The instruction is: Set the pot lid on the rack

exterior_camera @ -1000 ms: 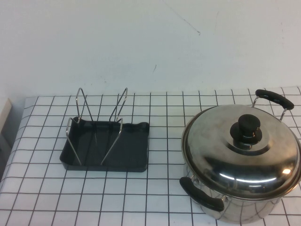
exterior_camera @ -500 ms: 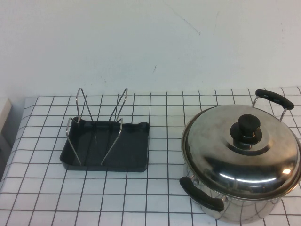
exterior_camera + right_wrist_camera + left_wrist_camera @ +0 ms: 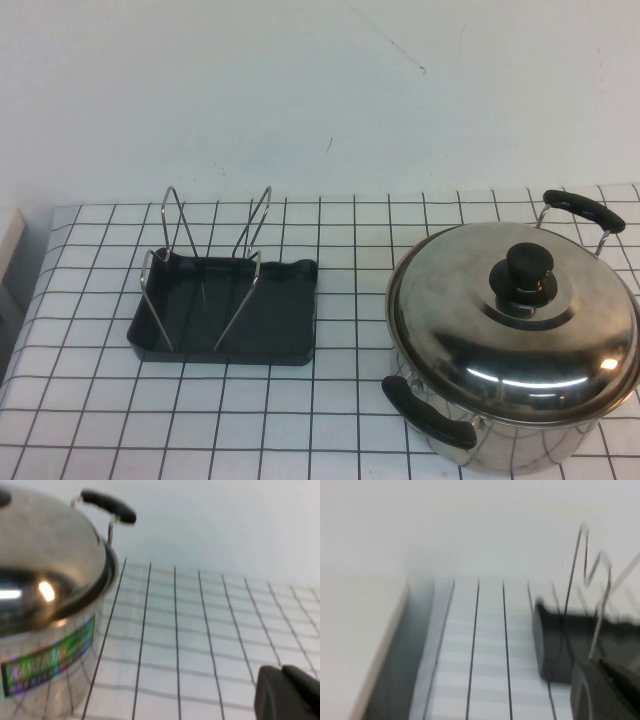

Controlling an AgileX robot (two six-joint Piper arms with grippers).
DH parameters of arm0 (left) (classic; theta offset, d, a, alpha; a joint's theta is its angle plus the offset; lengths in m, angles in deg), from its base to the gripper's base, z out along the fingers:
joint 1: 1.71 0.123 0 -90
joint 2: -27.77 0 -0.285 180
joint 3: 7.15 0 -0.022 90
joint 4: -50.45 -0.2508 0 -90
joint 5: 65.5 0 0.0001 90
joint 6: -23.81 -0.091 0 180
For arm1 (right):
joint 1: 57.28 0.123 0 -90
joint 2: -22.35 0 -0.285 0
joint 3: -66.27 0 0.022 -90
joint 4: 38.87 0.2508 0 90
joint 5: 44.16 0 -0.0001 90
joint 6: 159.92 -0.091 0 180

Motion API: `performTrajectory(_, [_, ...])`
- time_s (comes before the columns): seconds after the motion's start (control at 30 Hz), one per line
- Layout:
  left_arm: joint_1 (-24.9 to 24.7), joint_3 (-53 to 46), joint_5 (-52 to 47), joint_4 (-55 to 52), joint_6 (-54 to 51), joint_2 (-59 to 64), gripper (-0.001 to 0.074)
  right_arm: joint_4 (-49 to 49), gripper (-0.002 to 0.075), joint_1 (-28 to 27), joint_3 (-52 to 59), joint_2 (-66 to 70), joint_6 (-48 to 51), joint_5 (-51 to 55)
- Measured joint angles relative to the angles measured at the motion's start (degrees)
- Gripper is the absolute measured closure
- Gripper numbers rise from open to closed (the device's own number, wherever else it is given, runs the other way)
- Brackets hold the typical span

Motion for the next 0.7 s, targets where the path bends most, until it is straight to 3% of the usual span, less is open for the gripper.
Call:
performTrajectory(0.3, [0.00, 0.00, 26.33, -0.09, 0.00, 0.00, 0.0738, 0.00, 0.0729, 0.00, 0.00, 0.00, 0.00, -23.49])
performTrajectory(0.5, [0.00, 0.00, 33.82, -0.09, 0.00, -0.05, 0.0738, 0.00, 0.0729, 0.00, 0.00, 0.00, 0.00, -37.75])
performTrajectory(0.7, [0.00, 0.00, 35.10, 0.01, 1.69, -0.19, 0.0738, 0.54, 0.0728, 0.00, 0.00, 0.00, 0.28, -46.88])
